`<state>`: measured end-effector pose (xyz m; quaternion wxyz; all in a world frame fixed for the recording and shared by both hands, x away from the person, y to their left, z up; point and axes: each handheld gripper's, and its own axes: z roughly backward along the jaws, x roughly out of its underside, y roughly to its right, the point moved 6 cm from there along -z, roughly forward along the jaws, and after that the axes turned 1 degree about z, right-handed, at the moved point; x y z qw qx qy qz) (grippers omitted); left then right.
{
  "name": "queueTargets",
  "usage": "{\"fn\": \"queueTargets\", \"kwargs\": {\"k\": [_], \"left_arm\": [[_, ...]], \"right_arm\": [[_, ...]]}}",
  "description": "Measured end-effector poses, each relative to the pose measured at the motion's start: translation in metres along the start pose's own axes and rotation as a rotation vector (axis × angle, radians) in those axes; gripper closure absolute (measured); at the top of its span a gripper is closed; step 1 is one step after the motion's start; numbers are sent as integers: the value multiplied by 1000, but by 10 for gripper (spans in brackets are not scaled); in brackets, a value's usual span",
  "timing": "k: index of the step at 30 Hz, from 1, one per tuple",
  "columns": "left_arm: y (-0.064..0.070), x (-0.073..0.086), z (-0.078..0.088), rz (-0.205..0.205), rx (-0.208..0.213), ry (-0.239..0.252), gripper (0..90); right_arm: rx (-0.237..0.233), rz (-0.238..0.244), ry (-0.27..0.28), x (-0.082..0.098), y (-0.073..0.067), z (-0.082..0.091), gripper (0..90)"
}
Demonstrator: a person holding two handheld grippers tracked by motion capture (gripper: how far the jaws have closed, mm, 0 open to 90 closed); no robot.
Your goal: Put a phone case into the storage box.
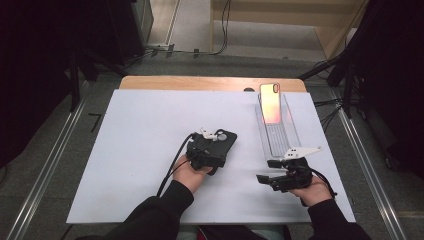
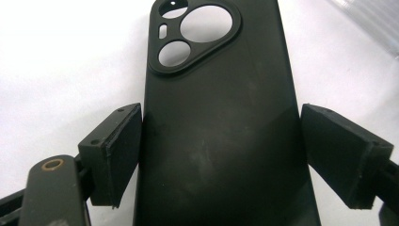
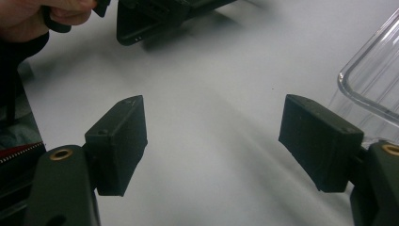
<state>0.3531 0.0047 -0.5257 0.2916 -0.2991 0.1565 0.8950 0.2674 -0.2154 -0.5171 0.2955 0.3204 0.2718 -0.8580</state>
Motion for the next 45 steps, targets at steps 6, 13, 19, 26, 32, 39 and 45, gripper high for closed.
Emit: {"fn": "queueTargets", "kwargs": {"k": [6,13,19,26,32,39,45], "left_arm": [[0,-6,9,5,26,17,169],[-3,-11,21,10,55,41,169],[-3,-16,33,11,84,71,168],[3,-17,48,-7,125,96,168],[8,-16,58,-15,151,116,166],[7,-9,64,-9,151,139,166],[6,-1,63,2,127,162,165]], "right_arm": [[6,12,7,0,0,0,219],[-1,14,16,-2,-2,1,219],[2,20,30,-3,-3,2,218],[-5,31,45,-7,-8,3,218],[-20,21,54,-11,-13,4,218],[-9,17,80,-24,-21,6,214],[-5,-9,91,-36,-30,6,209]]}}
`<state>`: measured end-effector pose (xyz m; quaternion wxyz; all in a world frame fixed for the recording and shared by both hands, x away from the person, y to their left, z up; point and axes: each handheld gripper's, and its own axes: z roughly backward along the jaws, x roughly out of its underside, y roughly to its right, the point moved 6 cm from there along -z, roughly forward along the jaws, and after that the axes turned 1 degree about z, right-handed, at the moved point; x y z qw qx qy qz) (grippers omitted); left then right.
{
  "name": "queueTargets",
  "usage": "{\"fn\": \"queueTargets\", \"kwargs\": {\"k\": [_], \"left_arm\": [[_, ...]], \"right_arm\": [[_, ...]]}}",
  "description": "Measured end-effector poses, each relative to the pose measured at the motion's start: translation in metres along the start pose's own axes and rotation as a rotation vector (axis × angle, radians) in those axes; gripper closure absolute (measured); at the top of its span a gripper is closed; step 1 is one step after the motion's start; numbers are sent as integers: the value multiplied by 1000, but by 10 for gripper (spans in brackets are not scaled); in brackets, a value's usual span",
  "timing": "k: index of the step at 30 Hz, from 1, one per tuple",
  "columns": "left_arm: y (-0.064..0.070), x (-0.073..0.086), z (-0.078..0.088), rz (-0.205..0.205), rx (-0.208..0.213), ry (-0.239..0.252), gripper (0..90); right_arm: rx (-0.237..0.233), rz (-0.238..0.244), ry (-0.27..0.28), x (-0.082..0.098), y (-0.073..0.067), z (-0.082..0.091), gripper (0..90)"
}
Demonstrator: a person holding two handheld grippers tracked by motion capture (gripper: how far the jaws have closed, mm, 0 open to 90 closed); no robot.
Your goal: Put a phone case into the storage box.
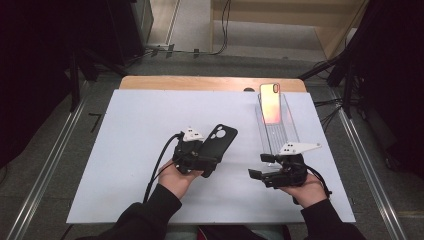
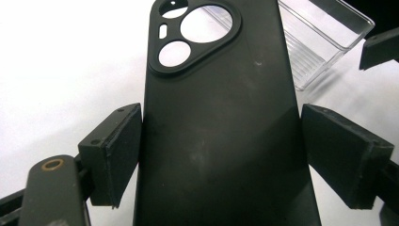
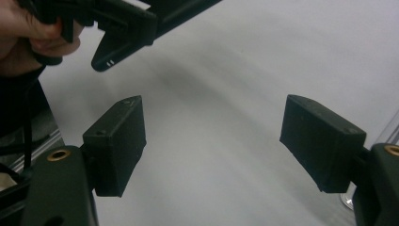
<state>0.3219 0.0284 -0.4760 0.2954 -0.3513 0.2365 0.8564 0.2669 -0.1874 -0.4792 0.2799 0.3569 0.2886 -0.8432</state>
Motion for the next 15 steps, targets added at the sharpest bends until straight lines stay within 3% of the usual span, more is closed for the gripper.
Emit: {"fn": "queueTargets", "kwargs": {"k": [4,8,15], "left_arm": [[3,6,-3,-1,9,-4,164],[4,10,-4,-16,-13,24,164],[5,17,-7,-7,-30,52,162]], "right_arm": [[9,-26,1,-6,-2,-1,209],[8,-48,15,-12,-5,-2,209],[7,-86,28,-23,-7,-9,206]]}}
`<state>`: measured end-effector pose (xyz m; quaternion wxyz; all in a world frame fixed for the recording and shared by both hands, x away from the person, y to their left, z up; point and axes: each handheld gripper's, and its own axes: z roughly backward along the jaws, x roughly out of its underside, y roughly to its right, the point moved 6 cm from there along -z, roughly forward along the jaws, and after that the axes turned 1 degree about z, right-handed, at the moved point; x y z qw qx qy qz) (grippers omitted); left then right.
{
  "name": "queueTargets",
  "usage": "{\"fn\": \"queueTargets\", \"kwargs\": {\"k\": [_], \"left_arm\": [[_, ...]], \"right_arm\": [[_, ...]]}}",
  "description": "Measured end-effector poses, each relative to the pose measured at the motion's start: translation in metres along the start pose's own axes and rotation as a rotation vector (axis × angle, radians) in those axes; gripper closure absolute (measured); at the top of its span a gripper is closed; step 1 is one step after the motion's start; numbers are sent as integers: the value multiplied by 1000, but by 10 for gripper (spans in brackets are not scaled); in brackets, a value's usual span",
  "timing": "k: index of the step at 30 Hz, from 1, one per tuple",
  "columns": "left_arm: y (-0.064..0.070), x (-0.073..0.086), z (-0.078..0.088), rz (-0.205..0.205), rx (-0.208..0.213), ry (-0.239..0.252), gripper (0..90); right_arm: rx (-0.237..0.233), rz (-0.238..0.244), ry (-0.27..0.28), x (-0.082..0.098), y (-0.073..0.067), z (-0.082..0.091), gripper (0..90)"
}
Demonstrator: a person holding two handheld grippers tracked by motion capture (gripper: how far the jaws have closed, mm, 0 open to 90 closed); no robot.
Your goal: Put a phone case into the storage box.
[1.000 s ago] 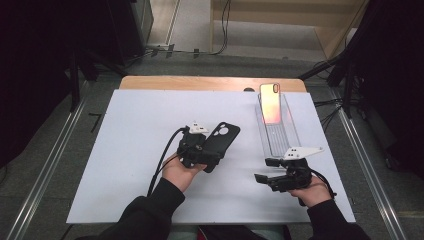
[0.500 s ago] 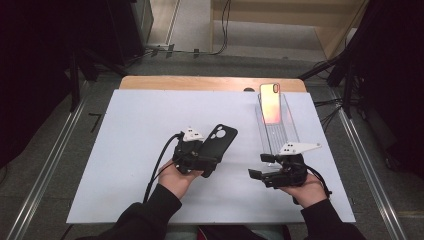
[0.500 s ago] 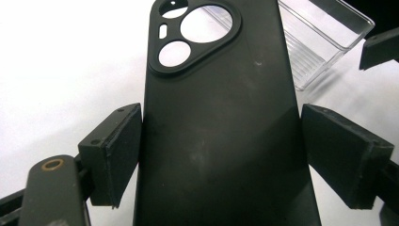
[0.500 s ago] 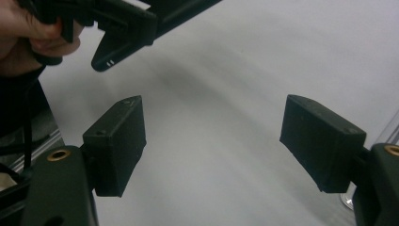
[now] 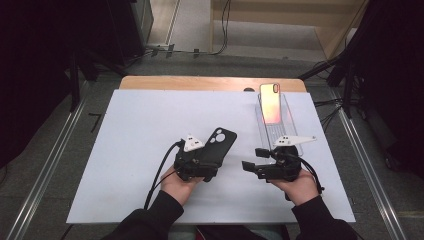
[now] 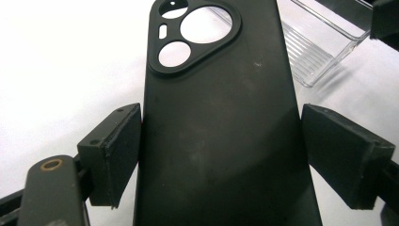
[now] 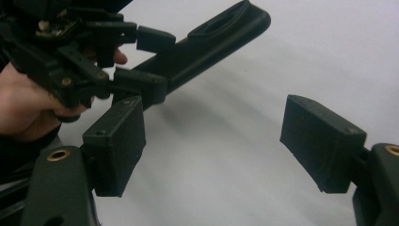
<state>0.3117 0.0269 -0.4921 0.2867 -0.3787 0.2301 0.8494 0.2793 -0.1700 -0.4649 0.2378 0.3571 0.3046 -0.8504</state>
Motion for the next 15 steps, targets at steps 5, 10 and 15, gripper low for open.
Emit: {"fn": "queueTargets", "kwargs": {"k": [5,10,15], "left_arm": [[2,4,2,12,-18,33,162],[2,7,2,20,-43,50,162],[2,10,2,28,-58,89,162]], "right_arm": [[6,-48,6,-8,-1,-6,201],[-14,-94,4,-15,-3,-12,201],[-23,-113,1,-24,-5,-19,202]]}}
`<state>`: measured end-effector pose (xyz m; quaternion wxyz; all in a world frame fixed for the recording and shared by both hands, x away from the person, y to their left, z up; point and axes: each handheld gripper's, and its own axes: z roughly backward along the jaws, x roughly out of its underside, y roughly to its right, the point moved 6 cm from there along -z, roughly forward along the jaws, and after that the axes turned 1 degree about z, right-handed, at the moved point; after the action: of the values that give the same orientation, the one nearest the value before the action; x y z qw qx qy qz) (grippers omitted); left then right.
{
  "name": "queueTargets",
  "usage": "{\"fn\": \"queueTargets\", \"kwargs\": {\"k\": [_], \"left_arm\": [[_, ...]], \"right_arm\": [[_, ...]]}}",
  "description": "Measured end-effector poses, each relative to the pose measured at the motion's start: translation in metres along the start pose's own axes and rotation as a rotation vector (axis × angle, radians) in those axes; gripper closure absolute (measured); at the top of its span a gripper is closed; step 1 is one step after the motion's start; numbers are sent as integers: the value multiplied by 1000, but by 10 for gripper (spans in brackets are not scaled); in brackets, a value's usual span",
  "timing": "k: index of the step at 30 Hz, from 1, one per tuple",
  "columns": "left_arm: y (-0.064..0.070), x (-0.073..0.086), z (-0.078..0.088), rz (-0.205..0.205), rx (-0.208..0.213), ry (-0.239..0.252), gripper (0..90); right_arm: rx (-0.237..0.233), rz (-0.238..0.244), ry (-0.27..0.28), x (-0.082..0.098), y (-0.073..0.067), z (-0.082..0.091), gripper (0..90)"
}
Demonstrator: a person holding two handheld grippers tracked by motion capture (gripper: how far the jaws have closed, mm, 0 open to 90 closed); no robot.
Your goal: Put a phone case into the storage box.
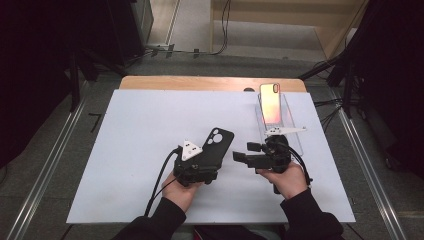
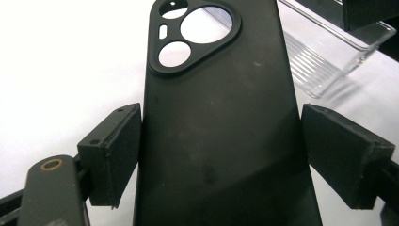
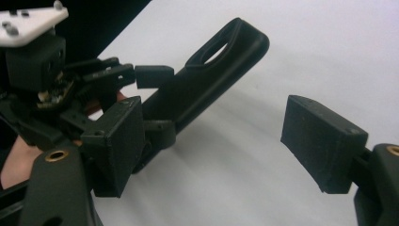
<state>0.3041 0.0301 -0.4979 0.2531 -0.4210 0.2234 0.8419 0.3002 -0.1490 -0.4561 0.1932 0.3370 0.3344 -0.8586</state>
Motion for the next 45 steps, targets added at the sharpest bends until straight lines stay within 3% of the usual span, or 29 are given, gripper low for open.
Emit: {"fn": "queueTargets", "kwargs": {"k": [9,17,21,33,37,41,45], "left_arm": [[4,5,2,3,-18,62,162],[11,2,8,-18,-27,122,161],[13,1,9,2,-7,134,161],[17,0,12,-15,-9,156,159],[20,-1,13,-4,-1,161,158],[22,0,12,-3,6,158,156],[23,0,13,1,15,159,154]], "right_arm": [[-12,-43,19,-14,-2,-9,208],[-23,-63,38,-21,-2,-18,216],[-36,-81,51,-26,-1,-20,220],[-38,-124,58,-35,-1,-27,287],[-41,-152,51,-35,0,-32,364],[-34,-178,51,-37,3,-34,517],[-56,-202,55,-38,3,-33,654]]}}
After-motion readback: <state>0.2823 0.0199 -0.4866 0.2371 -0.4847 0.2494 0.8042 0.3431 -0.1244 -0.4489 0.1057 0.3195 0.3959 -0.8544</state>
